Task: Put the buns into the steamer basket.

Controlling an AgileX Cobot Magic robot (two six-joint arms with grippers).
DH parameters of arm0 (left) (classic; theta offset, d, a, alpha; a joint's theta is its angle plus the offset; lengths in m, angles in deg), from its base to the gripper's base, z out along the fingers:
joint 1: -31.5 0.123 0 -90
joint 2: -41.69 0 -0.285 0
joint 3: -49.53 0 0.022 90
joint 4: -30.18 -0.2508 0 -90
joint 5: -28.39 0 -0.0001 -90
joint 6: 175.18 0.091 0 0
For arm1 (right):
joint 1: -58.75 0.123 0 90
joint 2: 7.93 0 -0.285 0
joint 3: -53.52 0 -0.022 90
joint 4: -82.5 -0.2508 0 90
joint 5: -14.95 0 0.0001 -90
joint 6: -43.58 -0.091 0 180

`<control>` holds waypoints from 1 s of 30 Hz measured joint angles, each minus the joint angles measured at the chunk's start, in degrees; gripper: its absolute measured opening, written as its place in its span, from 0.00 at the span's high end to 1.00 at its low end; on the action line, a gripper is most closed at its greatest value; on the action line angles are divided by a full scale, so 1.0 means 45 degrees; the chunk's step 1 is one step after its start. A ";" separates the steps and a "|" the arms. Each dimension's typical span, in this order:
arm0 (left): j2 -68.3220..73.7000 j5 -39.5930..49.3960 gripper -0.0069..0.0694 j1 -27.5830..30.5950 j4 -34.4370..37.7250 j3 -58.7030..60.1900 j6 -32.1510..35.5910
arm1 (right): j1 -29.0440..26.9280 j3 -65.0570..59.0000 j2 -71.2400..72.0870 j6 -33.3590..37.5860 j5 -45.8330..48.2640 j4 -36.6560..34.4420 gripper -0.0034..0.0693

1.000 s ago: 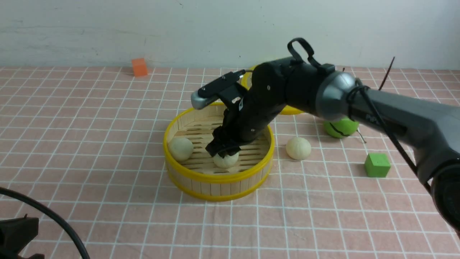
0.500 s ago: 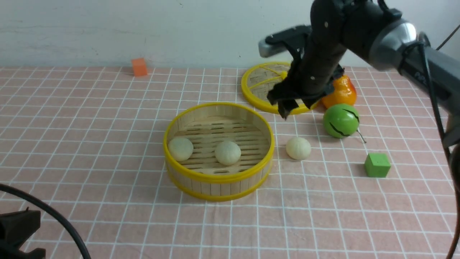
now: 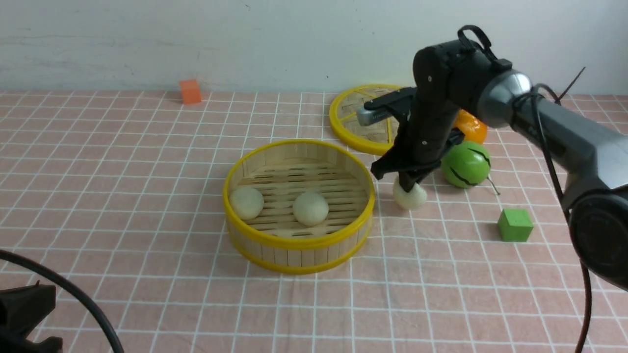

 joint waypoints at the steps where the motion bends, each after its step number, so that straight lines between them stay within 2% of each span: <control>1: 0.0000 -0.0012 0.93 0.0000 0.0000 0.0000 -0.0011 | 0.0189 0.0410 0.0182 0.0032 0.0014 -0.0118 0.93; 5: 0.0000 -0.0138 0.92 0.0000 0.0000 0.0000 -0.0066 | 0.0965 0.1660 0.0629 0.0274 -0.0380 -0.0570 0.93; 11: 0.0000 -0.0177 0.92 0.0000 0.0014 0.0000 -0.0134 | 0.2097 0.1912 -0.0263 0.1552 -0.2243 -0.1084 0.91; 14: 0.0000 -0.0188 0.91 0.0000 0.0055 0.0000 -0.0134 | 0.2130 0.1896 -0.1307 0.1654 -0.2404 -0.1097 0.82; 18: 0.0000 -0.0188 0.91 0.0000 0.0079 0.0000 -0.0148 | 0.2078 0.1870 -0.1652 0.1654 -0.2720 -0.1190 0.55; 19: 0.0000 -0.0188 0.91 0.0000 0.0079 0.0000 -0.0148 | 0.2078 0.1870 -0.1629 0.1654 -0.2720 -0.1190 0.54; 20: 0.0000 -0.0188 0.91 0.0000 0.0079 0.0000 -0.0148 | 0.2078 0.1870 -0.1464 0.1604 -0.2625 -0.1401 0.44; 23: 0.0000 -0.0259 0.91 0.0000 0.0093 0.0000 -0.0148 | 0.2078 0.1828 -0.0702 0.1440 -0.2079 -0.1976 0.27; 26: 0.0000 -0.0412 0.91 0.0000 0.0152 0.0000 -0.0148 | 0.2078 0.1713 0.0928 0.1219 -0.1634 -0.2076 0.20; 28: -0.0014 -0.0346 0.91 0.0000 0.0461 0.0000 -0.0192 | 0.2078 0.1530 0.1968 0.1208 -0.1622 -0.1996 0.20; 30: -0.0327 0.0483 0.91 0.0000 0.1676 -0.0257 -0.0247 | 0.2078 0.0772 0.3834 0.1208 -0.1621 -0.1815 0.25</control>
